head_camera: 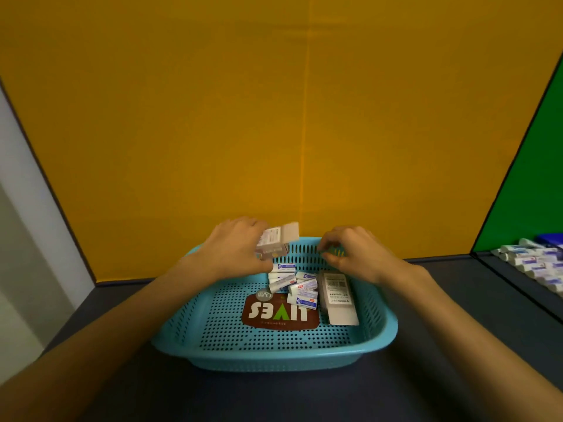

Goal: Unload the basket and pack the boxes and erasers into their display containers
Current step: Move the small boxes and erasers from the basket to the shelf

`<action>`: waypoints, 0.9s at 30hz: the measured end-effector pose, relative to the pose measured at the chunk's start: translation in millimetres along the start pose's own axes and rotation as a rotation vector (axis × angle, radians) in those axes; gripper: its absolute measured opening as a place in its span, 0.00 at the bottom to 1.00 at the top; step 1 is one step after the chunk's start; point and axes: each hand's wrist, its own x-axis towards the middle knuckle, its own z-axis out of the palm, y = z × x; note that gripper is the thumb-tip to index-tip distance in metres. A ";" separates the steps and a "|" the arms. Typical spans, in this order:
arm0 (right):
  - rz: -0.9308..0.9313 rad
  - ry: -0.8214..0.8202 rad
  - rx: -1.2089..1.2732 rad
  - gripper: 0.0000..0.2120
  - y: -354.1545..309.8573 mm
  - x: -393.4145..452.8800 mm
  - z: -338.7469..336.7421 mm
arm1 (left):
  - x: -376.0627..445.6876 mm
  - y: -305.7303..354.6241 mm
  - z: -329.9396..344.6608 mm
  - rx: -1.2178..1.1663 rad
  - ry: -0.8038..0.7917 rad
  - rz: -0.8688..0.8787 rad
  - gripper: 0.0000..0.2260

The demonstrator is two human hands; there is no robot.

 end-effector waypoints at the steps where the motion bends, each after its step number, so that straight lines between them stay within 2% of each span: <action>1: -0.017 -0.026 0.011 0.08 -4.3 3.4 2.0 | -6.9 -2.4 -4.4 -0.146 -0.013 -0.085 0.21; 4: -0.057 -0.139 0.025 0.10 -16.8 13.9 10.9 | -23.7 -8.2 -14.1 -0.679 -0.083 -0.278 0.09; 6: -0.065 -0.214 0.008 0.12 -21.0 19.4 18.8 | -33.1 -11.1 -20.1 -1.048 -0.077 -0.398 0.06; 8: -0.062 -0.273 -0.025 0.13 -21.0 22.4 25.5 | -41.1 -13.0 -25.0 -1.299 -0.054 -0.500 0.05; 10: -0.049 -0.331 -0.038 0.13 -20.0 23.1 29.9 | -47.9 -15.9 -27.6 -1.433 -0.027 -0.536 0.06; 13: -0.037 -0.374 -0.024 0.13 -20.8 23.0 34.5 | -58.2 -21.4 -30.9 -1.530 -0.014 -0.540 0.08; 18: -0.027 -0.351 -0.021 0.12 -27.7 21.5 36.9 | -71.9 -22.0 -34.7 -1.521 0.014 -0.473 0.13; 22: -0.034 -0.210 0.024 0.09 -40.1 10.5 17.1 | -77.1 -17.3 -41.5 -1.537 0.037 -0.425 0.13; 27: 0.008 -0.040 0.091 0.14 -46.8 -30.8 -9.8 | -66.6 7.1 -50.8 -1.483 0.046 -0.354 0.13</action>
